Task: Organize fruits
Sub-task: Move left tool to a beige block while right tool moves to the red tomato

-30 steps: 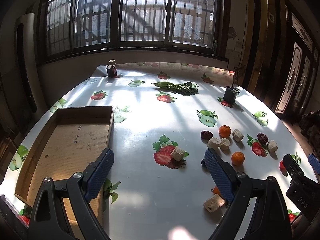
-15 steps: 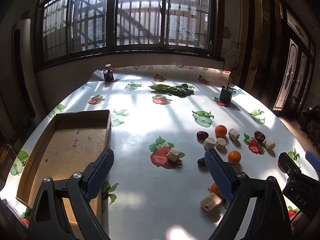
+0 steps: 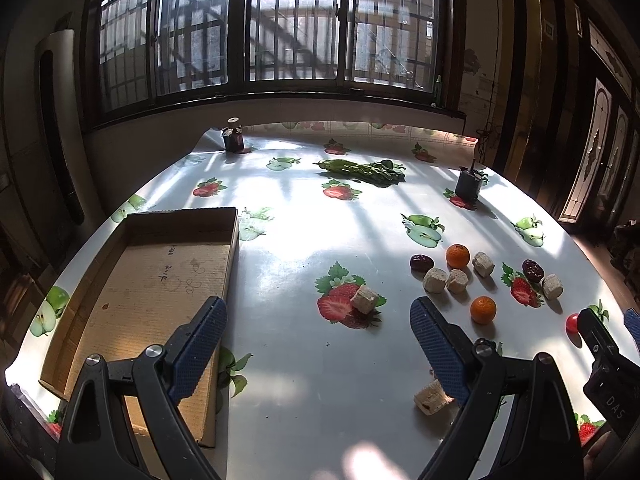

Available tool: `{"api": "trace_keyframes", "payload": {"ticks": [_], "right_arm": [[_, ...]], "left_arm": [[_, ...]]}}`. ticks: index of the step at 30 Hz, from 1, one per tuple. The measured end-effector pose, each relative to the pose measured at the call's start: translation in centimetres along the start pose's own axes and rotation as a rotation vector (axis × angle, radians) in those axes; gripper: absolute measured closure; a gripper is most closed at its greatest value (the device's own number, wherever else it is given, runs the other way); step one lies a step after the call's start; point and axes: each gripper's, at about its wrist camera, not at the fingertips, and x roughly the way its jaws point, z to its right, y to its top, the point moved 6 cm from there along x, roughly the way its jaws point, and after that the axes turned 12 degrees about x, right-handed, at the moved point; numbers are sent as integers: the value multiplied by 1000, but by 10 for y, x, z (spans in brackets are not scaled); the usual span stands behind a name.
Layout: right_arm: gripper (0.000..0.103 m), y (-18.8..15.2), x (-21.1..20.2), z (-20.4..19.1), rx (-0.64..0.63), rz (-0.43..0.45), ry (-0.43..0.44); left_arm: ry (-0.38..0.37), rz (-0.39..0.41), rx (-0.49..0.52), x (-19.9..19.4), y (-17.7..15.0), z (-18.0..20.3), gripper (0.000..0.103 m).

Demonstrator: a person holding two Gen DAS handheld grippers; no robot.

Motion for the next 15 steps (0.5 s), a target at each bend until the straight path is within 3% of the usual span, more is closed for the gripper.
{"api": "trace_keyframes", "payload": {"ticks": [9, 15], "right_arm": [[1, -12, 27, 36, 105, -161, 22], [1, -15, 48, 83, 217, -221, -12]], "left_arm": [[-84, -57, -58, 21, -11, -23, 10], [-237, -114, 41, 38, -26, 22, 10]]}}
